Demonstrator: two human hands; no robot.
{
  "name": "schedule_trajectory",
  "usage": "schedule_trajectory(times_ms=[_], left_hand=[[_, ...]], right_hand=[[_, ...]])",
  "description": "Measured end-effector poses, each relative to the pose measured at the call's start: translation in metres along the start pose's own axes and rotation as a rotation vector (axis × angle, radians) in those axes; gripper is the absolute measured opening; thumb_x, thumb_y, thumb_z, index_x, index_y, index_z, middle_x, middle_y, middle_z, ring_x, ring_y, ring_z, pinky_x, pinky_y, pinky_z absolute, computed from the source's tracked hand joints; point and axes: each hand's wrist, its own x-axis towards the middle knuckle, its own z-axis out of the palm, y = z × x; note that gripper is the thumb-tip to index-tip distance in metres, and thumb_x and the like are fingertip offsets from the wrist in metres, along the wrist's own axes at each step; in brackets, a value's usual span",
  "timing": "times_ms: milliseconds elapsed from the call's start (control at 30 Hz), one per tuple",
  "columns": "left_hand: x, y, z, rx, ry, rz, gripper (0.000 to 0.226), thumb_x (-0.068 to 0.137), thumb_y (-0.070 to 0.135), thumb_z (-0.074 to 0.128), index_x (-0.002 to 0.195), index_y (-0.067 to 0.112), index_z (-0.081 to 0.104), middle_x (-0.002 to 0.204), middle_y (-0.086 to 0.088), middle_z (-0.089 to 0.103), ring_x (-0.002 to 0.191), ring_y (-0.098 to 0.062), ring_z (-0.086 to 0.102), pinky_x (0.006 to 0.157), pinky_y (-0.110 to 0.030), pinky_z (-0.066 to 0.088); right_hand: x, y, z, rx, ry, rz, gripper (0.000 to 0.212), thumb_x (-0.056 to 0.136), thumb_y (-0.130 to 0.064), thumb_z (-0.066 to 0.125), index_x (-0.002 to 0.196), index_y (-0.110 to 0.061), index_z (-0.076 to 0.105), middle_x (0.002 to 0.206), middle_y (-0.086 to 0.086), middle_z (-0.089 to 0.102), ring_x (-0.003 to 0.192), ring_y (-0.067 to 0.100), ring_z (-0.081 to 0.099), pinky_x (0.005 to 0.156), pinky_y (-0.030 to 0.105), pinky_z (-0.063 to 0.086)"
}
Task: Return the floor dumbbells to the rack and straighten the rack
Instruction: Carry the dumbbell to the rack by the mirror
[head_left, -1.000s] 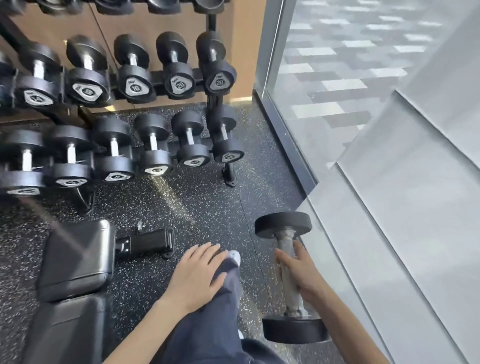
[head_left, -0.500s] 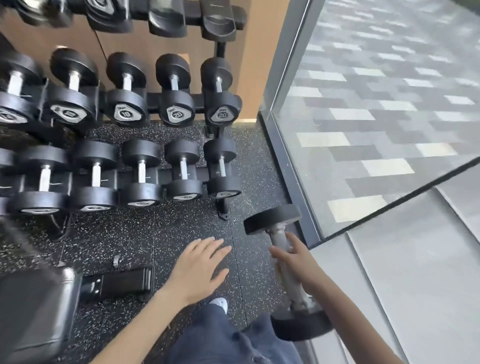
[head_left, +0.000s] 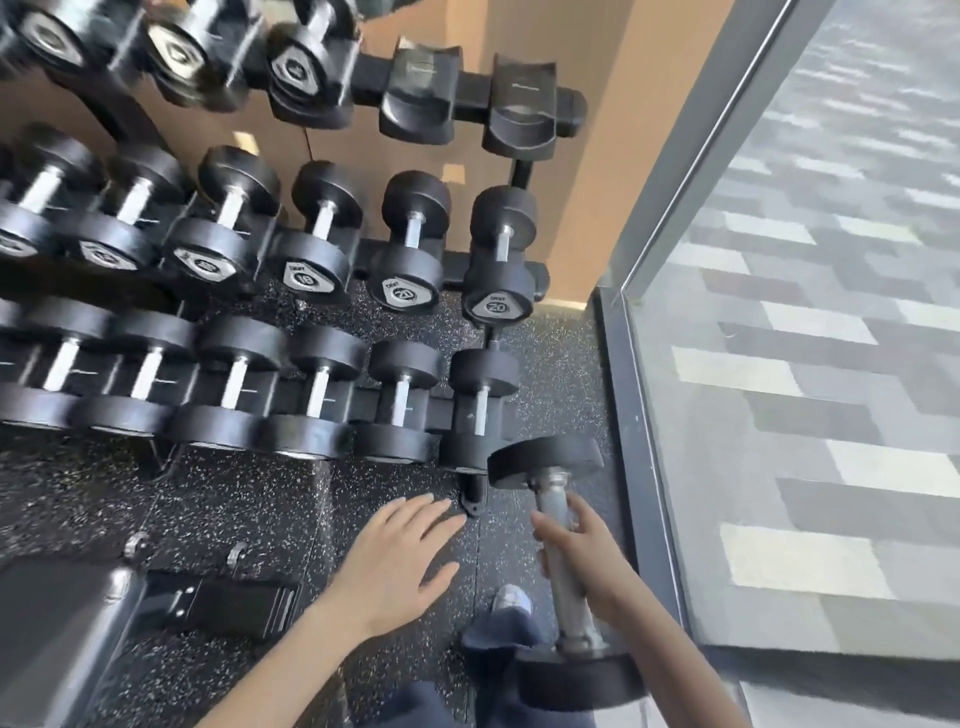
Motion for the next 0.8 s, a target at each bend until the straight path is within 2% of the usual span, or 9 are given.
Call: schedule_trajectory(times_ms=[67, 133, 233, 333, 433, 533, 667, 800], left_hand=[[0.033, 0.008, -0.007, 0.02, 0.032, -0.017, 0.05, 0.086, 0.053, 0.037, 0.122, 0.028, 0.062, 0.123, 0.007, 0.063, 0.115, -0.012, 0.058, 0.099, -0.04, 0.036], [0.063, 0.015, -0.015, 0.025, 0.07, -0.033, 0.05, 0.086, 0.052, 0.037, 0.121, 0.028, 0.063, 0.123, 0.007, 0.063, 0.115, -0.012, 0.058, 0.099, -0.04, 0.037], [0.105, 0.024, -0.024, 0.014, 0.106, -0.078, 0.049, 0.086, 0.051, 0.038, 0.122, 0.027, 0.062, 0.124, 0.007, 0.062, 0.117, -0.013, 0.056, 0.1, -0.04, 0.037], [0.137, 0.023, -0.028, 0.024, 0.126, -0.108, 0.049, 0.087, 0.051, 0.038, 0.122, 0.026, 0.062, 0.126, 0.006, 0.061, 0.118, -0.013, 0.055, 0.102, -0.038, 0.034], [0.162, 0.017, -0.031, -0.014, 0.124, -0.146, 0.049, 0.088, 0.05, 0.039, 0.125, 0.026, 0.06, 0.128, 0.007, 0.06, 0.12, -0.013, 0.053, 0.105, -0.032, 0.034], [0.191, 0.004, -0.037, -0.03, 0.135, -0.158, 0.049, 0.088, 0.049, 0.041, 0.126, 0.024, 0.059, 0.128, 0.005, 0.059, 0.121, -0.015, 0.052, 0.107, -0.032, 0.027], [0.238, -0.022, -0.044, -0.012, 0.157, -0.164, 0.05, 0.088, 0.048, 0.04, 0.128, 0.024, 0.058, 0.129, 0.004, 0.058, 0.122, -0.015, 0.051, 0.106, -0.034, 0.036], [0.286, -0.049, -0.049, -0.001, 0.168, -0.161, 0.05, 0.088, 0.045, 0.041, 0.129, 0.021, 0.056, 0.132, 0.0, 0.057, 0.124, -0.019, 0.05, 0.106, -0.035, 0.026]], right_hand=[[0.023, -0.021, -0.019, -0.01, -0.005, -0.023, 0.021, 0.09, -0.011, 0.058, 0.106, -0.022, 0.049, 0.074, 0.007, 0.057, 0.05, 0.013, 0.051, 0.047, 0.025, 0.046], [0.043, -0.042, -0.037, -0.018, -0.018, -0.048, 0.023, 0.089, -0.009, 0.058, 0.095, -0.028, 0.046, 0.076, 0.01, 0.057, 0.053, 0.015, 0.05, 0.051, 0.028, 0.045], [0.072, -0.073, -0.064, -0.028, -0.062, -0.093, 0.024, 0.089, -0.007, 0.058, 0.088, -0.026, 0.045, 0.077, 0.012, 0.057, 0.056, 0.018, 0.052, 0.052, 0.029, 0.046], [0.102, -0.098, -0.084, -0.06, -0.055, -0.134, 0.029, 0.088, -0.007, 0.059, 0.097, -0.03, 0.046, 0.072, 0.007, 0.059, 0.056, 0.018, 0.054, 0.053, 0.029, 0.048], [0.131, -0.118, -0.094, -0.029, -0.056, -0.133, 0.03, 0.088, -0.003, 0.058, 0.113, -0.015, 0.047, 0.066, 0.005, 0.056, 0.05, 0.015, 0.052, 0.047, 0.028, 0.046], [0.163, -0.138, -0.101, -0.044, -0.065, -0.142, 0.027, 0.088, -0.002, 0.057, 0.113, -0.009, 0.048, 0.066, 0.006, 0.055, 0.049, 0.016, 0.05, 0.047, 0.028, 0.044], [0.201, -0.172, -0.105, -0.062, -0.101, -0.158, 0.027, 0.089, -0.002, 0.055, 0.109, -0.018, 0.049, 0.069, 0.007, 0.056, 0.05, 0.016, 0.05, 0.047, 0.027, 0.045], [0.235, -0.214, -0.112, -0.152, -0.147, -0.206, 0.03, 0.088, -0.006, 0.058, 0.11, -0.023, 0.049, 0.073, 0.007, 0.058, 0.054, 0.017, 0.051, 0.049, 0.027, 0.045]])
